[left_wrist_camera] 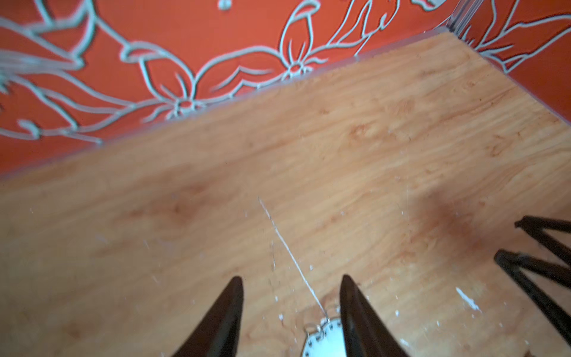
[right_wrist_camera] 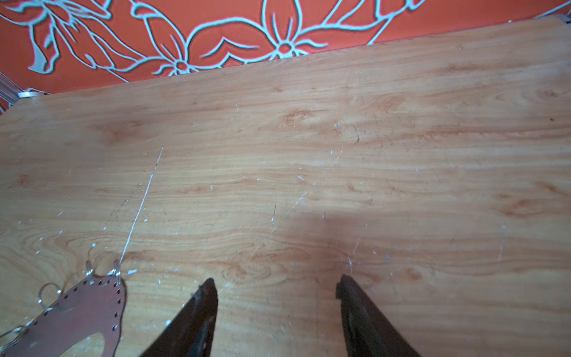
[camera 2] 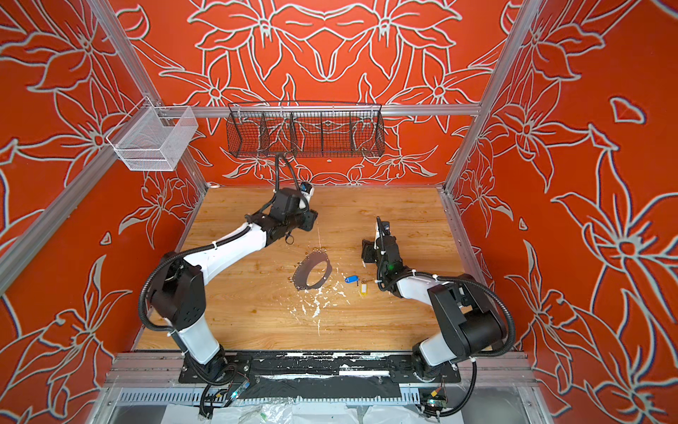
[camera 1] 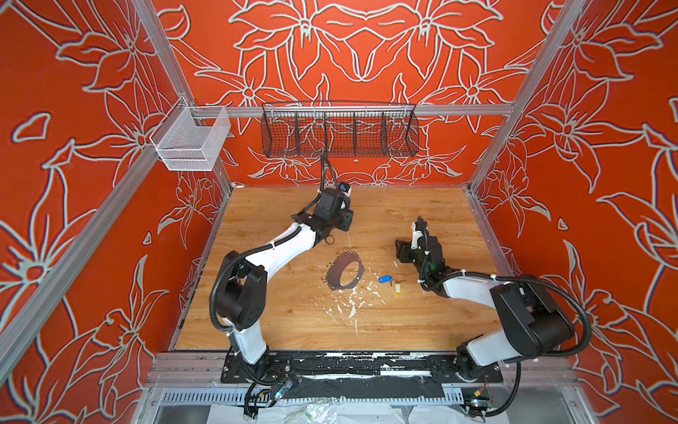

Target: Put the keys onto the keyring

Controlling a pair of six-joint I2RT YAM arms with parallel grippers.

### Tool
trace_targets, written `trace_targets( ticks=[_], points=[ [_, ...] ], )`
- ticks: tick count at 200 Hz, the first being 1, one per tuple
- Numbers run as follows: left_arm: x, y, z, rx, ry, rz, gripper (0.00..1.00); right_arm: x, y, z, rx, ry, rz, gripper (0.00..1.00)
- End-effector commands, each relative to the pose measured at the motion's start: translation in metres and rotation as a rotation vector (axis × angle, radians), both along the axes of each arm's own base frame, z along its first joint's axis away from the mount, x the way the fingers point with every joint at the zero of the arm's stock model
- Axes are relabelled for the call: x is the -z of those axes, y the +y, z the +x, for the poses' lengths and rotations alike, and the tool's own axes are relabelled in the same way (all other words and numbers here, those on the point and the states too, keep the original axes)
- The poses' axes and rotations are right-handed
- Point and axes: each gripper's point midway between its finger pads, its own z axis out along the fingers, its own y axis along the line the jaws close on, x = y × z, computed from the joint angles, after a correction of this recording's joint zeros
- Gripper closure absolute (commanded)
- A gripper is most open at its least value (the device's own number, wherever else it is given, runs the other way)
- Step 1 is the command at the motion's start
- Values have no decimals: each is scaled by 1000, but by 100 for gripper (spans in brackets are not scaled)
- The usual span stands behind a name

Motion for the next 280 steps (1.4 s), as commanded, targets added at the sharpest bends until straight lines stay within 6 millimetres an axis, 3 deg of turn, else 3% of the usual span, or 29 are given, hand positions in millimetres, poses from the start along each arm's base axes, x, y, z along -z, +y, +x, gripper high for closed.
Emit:
trace_targets(
  ticks=[1,20,36,55,66,90,118,163,185,203,220,280],
  points=[
    [20,-8,-34,169,133,100,60,-11,2,22,-13,-53,25,34],
    [-1,-11,-49,234,-32,64,44,-2,-1,30,-60,-59,120,34],
    [-19,-4,-59,263,-146,81,52,-1,-4,33,-106,-55,201,34],
    [-43,15,-58,181,-242,84,48,0,-10,36,-122,-75,295,34],
    [-43,1,-76,356,-238,77,48,2,-14,38,-133,-72,345,34],
    [-42,4,-80,396,-237,144,49,2,-17,41,-166,-88,433,36],
    [-20,12,-74,420,-188,217,57,3,-22,39,-145,-91,432,37],
    [13,-6,-88,619,-159,258,58,4,-22,43,-49,-67,304,37],
    [35,-13,-96,739,-172,306,59,0,-20,36,-47,-100,274,37],
    [55,-18,-100,840,-158,351,66,-4,-21,28,-37,-142,259,37],
    [63,-25,-104,896,-162,331,66,-6,-19,25,-21,-149,220,37],
    [92,-29,-88,958,-88,403,67,-12,-5,21,-12,-165,94,36]
  ],
)
